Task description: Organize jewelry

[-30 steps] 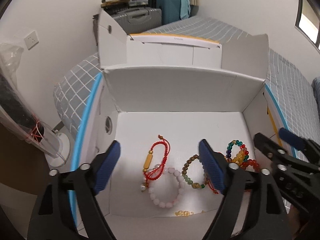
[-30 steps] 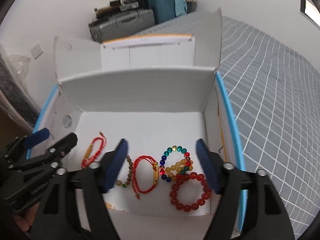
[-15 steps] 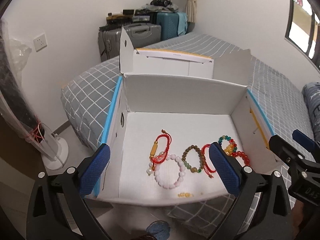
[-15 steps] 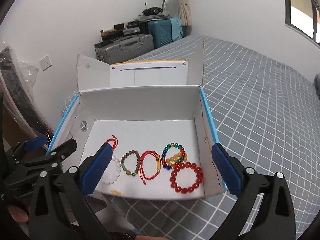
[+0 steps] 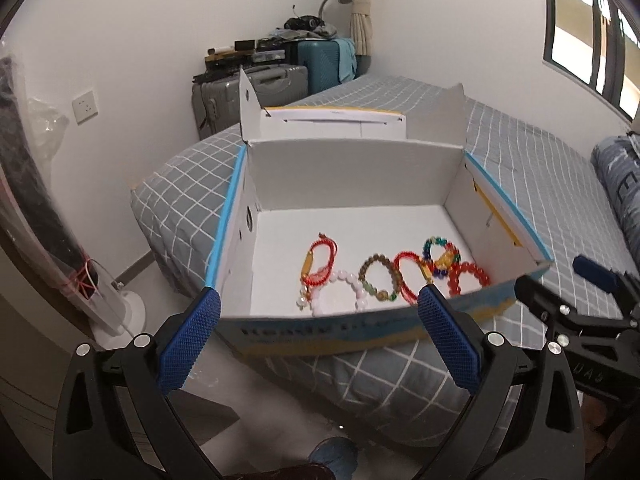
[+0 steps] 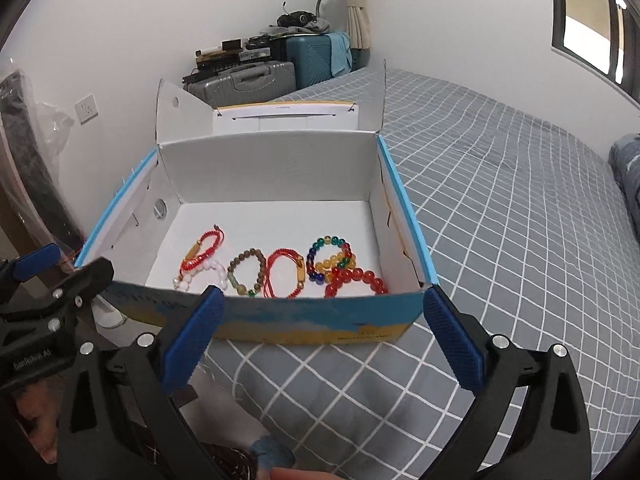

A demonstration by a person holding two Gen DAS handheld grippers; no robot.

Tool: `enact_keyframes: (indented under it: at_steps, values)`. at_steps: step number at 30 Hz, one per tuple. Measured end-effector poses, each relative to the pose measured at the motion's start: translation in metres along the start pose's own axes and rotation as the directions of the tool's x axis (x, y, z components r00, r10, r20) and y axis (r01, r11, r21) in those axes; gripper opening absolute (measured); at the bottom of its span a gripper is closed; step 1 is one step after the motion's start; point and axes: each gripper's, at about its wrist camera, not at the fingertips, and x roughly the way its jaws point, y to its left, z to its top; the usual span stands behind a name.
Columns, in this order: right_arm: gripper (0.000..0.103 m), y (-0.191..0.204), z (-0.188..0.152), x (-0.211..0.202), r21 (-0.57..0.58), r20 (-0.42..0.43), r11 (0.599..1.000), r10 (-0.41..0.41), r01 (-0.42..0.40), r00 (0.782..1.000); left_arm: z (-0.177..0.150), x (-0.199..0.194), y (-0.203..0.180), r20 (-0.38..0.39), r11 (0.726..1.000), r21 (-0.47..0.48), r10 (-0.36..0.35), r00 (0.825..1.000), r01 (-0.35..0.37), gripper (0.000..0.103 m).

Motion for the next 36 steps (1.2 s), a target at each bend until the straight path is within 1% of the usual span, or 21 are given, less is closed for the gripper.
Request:
enact_keyframes:
  at_steps: [4,10,15,36]
  values:
    - [0.095,-0.0004,-0.0003,0.0002,0.001,0.001,1.000,0.000,0.000,1.000,-0.0064,0.0048,-0.0042,-0.013,1.000,0.009,0.007,1.000,-0.007,0.097]
    - [0.095,-0.0007,0.0001,0.0007,0.003,0.000,1.000,0.002,-0.002,1.000,-0.0053,0.0024,-0.0007,-0.001,1.000,-0.019,-0.008,1.000,0.008,0.097]
    - [0.095,-0.0027,0.0000,0.0013,0.006,-0.001,1.000,0.001,-0.001,1.000,-0.0044,0.0029,0.0010,-0.012,0.999,-0.037,-0.033,0.999,0.032,0.097]
    - [0.095,-0.0057,-0.0026,0.0032,0.006,-0.011,1.000,0.002,-0.002,1.000,-0.0045,0.0062,-0.0012,-0.018,1.000,-0.027,-0.007,1.000,0.006,0.097]
